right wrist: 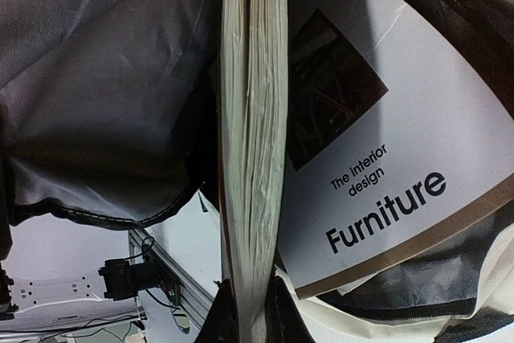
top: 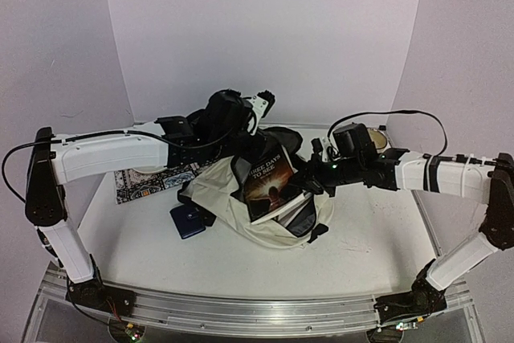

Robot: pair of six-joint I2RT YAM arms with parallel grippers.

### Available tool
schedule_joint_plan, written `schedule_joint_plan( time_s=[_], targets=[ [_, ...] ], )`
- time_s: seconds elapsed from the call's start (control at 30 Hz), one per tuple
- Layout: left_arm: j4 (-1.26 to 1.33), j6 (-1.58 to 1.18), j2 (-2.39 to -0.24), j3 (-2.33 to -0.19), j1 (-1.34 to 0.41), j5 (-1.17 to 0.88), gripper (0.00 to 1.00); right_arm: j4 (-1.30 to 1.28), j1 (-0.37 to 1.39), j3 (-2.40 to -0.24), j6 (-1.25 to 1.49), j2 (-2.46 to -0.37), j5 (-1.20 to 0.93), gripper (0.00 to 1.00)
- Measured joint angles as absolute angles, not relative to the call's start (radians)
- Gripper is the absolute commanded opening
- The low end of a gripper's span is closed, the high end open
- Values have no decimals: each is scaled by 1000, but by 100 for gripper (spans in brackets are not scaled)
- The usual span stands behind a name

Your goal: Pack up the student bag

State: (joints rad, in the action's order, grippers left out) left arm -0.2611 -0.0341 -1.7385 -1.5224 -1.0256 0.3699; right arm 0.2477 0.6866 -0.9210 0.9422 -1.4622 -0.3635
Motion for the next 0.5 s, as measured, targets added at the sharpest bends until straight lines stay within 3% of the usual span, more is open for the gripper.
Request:
schedule_joint_plan(
  time_s=[0.33, 0.5],
  targets=[
    [-221, -21, -1731, -1502, -1026, 353, 0, 173, 673, -965, 851, -1551, -359, 4],
    [-189, -17, -1704, -1447, -1026, 304, 0, 96, 660, -1029, 787, -1585, -314, 18]
  ],
)
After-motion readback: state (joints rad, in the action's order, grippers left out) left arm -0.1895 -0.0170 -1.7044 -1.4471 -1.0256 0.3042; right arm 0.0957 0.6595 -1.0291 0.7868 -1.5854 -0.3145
